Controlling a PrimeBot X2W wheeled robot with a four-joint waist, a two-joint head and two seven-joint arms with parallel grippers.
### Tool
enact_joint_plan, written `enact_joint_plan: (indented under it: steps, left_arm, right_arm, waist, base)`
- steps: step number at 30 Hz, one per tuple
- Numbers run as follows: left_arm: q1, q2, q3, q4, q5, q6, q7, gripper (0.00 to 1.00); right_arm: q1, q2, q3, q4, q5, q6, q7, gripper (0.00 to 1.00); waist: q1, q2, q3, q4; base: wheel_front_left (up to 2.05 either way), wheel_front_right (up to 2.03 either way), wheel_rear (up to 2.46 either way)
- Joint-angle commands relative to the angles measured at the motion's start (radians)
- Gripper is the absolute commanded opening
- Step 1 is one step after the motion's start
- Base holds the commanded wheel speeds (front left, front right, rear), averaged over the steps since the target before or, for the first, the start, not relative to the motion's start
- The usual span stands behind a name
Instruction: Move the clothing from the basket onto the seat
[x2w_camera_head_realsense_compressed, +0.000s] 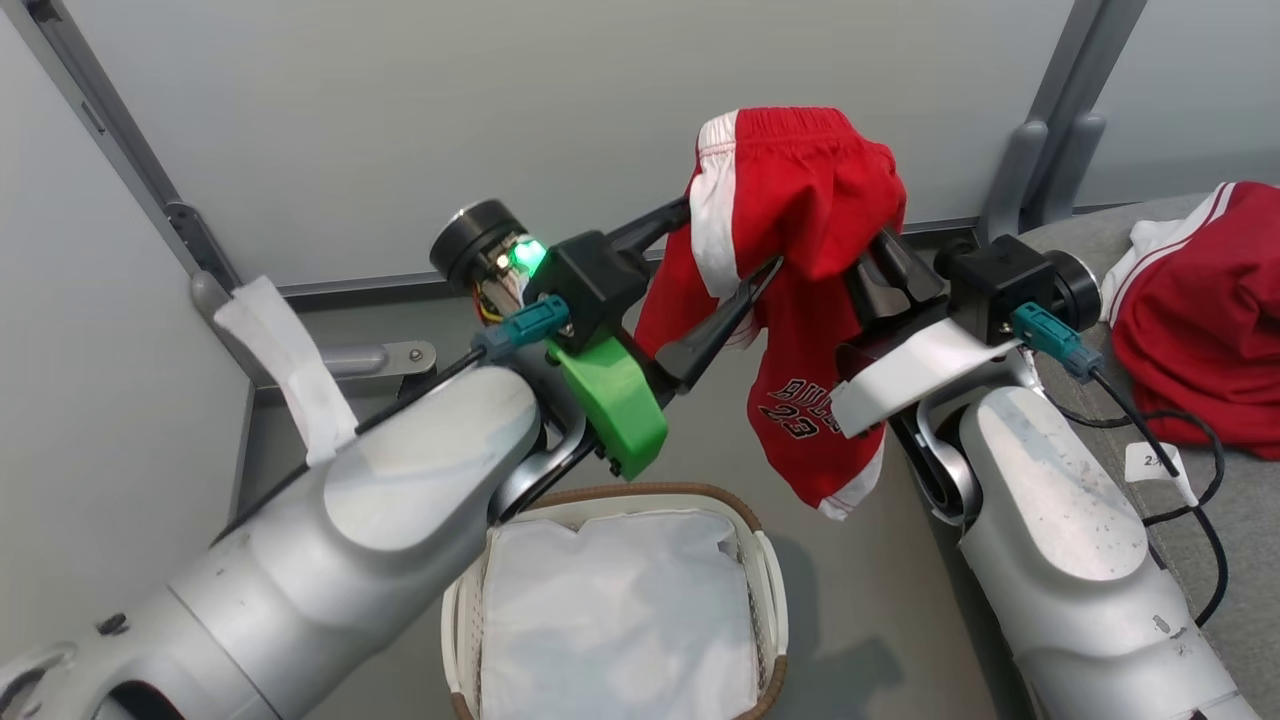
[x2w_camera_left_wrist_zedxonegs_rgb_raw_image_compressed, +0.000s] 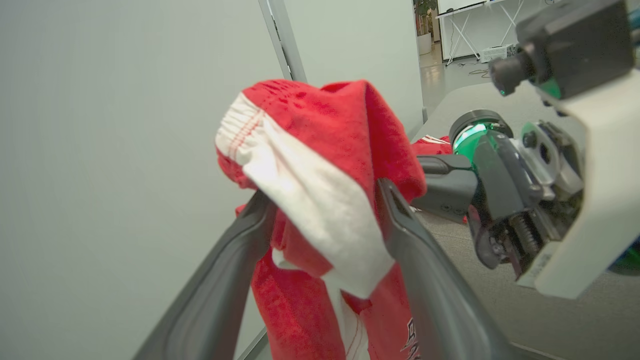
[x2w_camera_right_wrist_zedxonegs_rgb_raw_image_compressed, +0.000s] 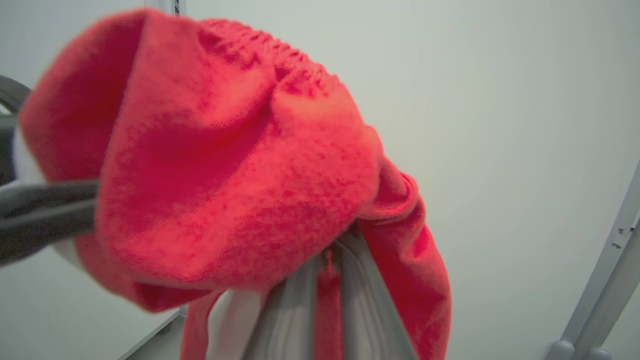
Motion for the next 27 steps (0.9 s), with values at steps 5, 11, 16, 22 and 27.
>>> enact_joint_plan:
  steps: [5,11,16,22,27]
  left_arm:
    - [0.147,-0.003,0.073,-0.005,0.029,0.02,0.0,1.0]
    - [0.321,-0.023,0.179,-0.005,0.065,0.022,0.0,1.0]
    - [0.453,-0.051,0.281,-0.011,0.11,0.011,0.0,1.0]
    - [0.545,-0.082,0.377,-0.002,0.197,-0.001,0.0,1.0]
    - [0.571,-0.105,0.413,-0.008,0.239,-0.008,0.0,1.0]
  right_arm:
    - [0.017,-0.003,-0.036,-0.035,0.006,-0.001,-0.002,0.0]
    - [0.038,-0.003,-0.072,-0.063,-0.003,-0.001,-0.002,0.0]
    - [0.059,-0.003,-0.099,-0.079,-0.008,-0.001,-0.002,0.0]
    - [0.081,-0.003,-0.128,-0.083,-0.009,-0.001,-0.002,0.0]
    - [0.077,-0.004,-0.139,-0.079,-0.012,-0.001,-0.002,0.0]
  waist:
    - [0.0,0.0,0.014,0.003]
    - [0.0,0.0,0.023,0.006]
    - [0.0,0.0,0.028,0.007]
    - [0.0,0.0,0.039,-0.005]
    - [0.0,0.0,0.057,-0.055]
  base:
    - [0.0,0.0,0.0]
    - [0.0,0.0,0.0]
    - [0.0,0.0,0.0]
    - [0.0,0.0,0.0]
    - [0.0,0.0,0.0]
